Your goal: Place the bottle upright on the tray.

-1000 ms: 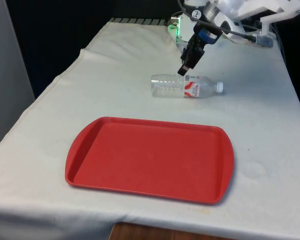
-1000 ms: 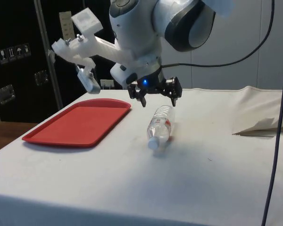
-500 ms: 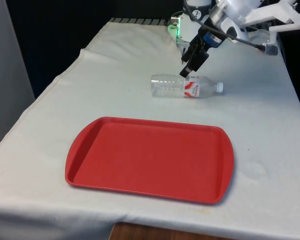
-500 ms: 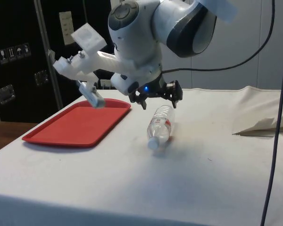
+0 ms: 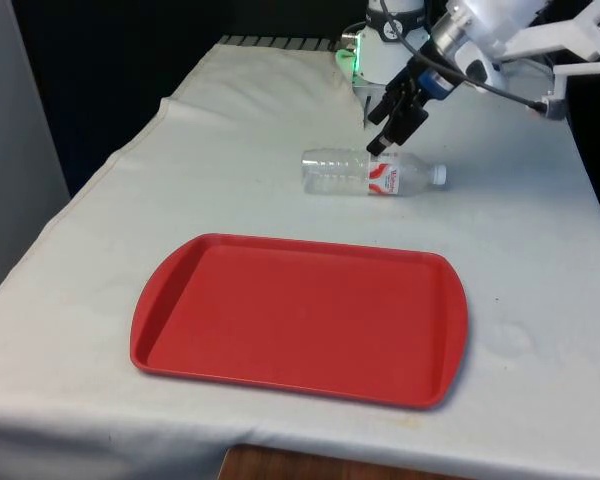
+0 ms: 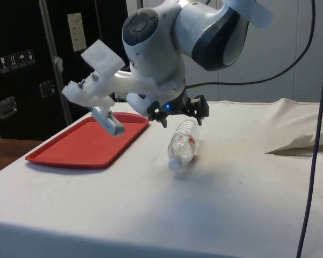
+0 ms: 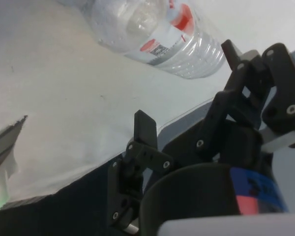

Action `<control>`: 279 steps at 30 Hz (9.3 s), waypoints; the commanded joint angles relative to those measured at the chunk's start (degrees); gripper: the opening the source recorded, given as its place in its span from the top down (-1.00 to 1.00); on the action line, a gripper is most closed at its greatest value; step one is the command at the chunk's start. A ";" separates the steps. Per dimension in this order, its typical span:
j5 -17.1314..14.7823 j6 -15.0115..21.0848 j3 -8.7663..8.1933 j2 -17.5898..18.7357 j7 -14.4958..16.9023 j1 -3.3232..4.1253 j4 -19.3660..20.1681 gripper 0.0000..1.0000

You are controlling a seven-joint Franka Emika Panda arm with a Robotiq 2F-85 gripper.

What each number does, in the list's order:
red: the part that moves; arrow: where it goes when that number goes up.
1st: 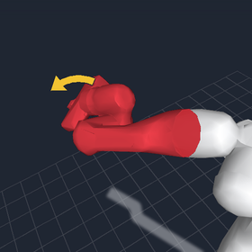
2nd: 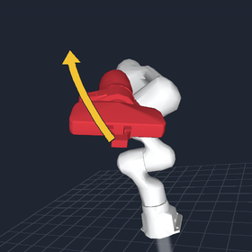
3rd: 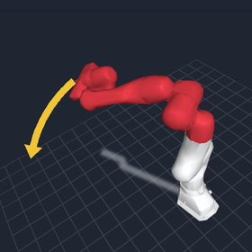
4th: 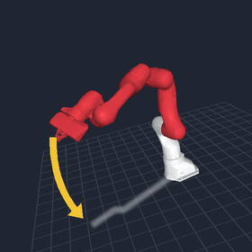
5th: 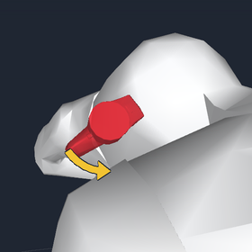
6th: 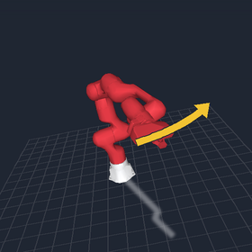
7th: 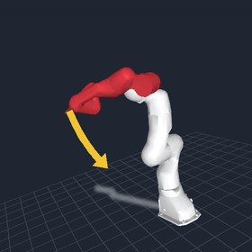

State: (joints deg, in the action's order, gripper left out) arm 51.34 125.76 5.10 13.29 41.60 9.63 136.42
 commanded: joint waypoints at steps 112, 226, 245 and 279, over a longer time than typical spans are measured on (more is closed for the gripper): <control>0.52 -0.74 2.52 9.80 -9.68 -0.17 -4.13 -1.00; -9.97 -5.04 3.67 -5.84 3.27 -0.57 -3.55 0.33; -15.76 -0.40 3.21 -6.42 7.05 -1.26 -3.50 0.33; -26.53 8.59 2.35 -6.19 14.55 -2.46 -2.98 0.33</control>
State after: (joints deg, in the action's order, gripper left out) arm 24.81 134.36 7.45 7.10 56.15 7.16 133.44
